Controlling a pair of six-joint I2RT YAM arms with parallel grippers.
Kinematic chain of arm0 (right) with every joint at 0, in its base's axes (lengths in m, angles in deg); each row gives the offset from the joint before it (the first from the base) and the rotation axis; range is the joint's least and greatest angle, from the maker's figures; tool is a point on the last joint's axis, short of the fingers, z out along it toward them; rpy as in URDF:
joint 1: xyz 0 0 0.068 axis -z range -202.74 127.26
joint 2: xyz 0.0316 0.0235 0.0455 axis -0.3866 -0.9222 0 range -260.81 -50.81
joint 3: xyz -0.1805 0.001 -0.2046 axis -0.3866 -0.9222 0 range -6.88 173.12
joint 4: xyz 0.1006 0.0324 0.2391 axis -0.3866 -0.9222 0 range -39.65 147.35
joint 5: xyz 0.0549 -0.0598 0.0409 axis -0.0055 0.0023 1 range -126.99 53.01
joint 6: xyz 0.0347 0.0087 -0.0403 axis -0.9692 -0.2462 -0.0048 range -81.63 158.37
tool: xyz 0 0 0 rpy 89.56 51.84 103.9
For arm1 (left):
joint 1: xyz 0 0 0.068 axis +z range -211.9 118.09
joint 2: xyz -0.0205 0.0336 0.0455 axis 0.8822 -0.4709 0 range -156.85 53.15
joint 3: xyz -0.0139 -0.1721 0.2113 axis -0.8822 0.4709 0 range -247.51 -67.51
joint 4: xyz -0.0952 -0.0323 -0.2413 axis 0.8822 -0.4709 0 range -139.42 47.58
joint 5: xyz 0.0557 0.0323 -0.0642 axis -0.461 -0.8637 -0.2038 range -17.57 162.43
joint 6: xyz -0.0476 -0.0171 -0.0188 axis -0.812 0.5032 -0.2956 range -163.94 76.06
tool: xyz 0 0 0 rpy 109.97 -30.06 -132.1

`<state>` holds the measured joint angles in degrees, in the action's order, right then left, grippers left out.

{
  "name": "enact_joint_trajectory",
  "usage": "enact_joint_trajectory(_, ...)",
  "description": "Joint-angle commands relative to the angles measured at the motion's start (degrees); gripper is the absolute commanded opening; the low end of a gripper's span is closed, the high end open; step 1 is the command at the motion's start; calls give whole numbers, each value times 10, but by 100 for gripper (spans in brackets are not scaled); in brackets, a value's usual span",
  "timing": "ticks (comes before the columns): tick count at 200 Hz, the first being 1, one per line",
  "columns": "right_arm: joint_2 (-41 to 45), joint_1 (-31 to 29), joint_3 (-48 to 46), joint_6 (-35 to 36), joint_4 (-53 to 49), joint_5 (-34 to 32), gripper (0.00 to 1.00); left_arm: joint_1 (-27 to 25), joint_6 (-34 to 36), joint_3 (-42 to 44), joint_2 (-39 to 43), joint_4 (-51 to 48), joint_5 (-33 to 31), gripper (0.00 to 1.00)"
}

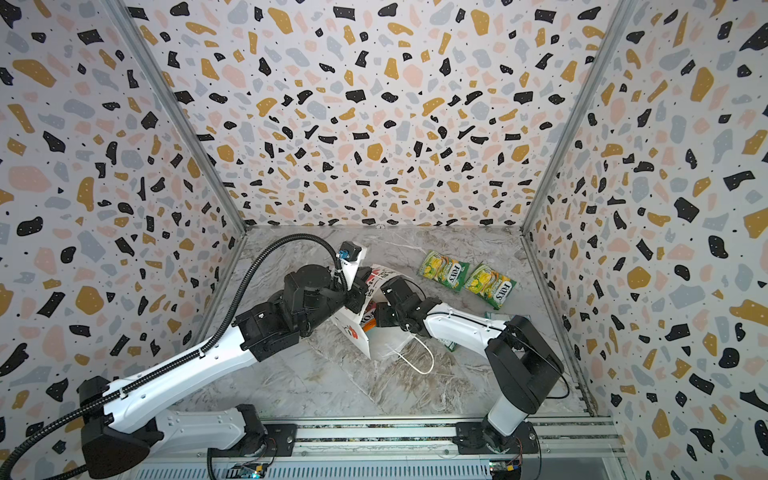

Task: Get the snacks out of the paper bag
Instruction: 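Lower the open right gripper into the bag toward the orange fruits packet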

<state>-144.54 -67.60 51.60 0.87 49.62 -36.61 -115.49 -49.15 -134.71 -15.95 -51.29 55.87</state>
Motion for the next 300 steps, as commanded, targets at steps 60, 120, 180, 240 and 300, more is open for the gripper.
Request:
enact_joint_trajectory(60,-18,-2,20,-22,15,-29,55,4,6,1,9,21,2,0)
enact_joint_trajectory(120,-20,-2,20,-15,36,-23,45,4,7,1,10,21,4,0)
enact_joint_trajectory(180,-15,-2,16,-1,35,-34,25,3,7,1,8,21,5,0)
enact_joint_trajectory(240,-19,-2,16,5,37,-33,0,4,7,1,8,20,5,0)
enact_joint_trajectory(300,31,-2,-19,32,91,-8,0,3,7,1,7,20,-2,0)
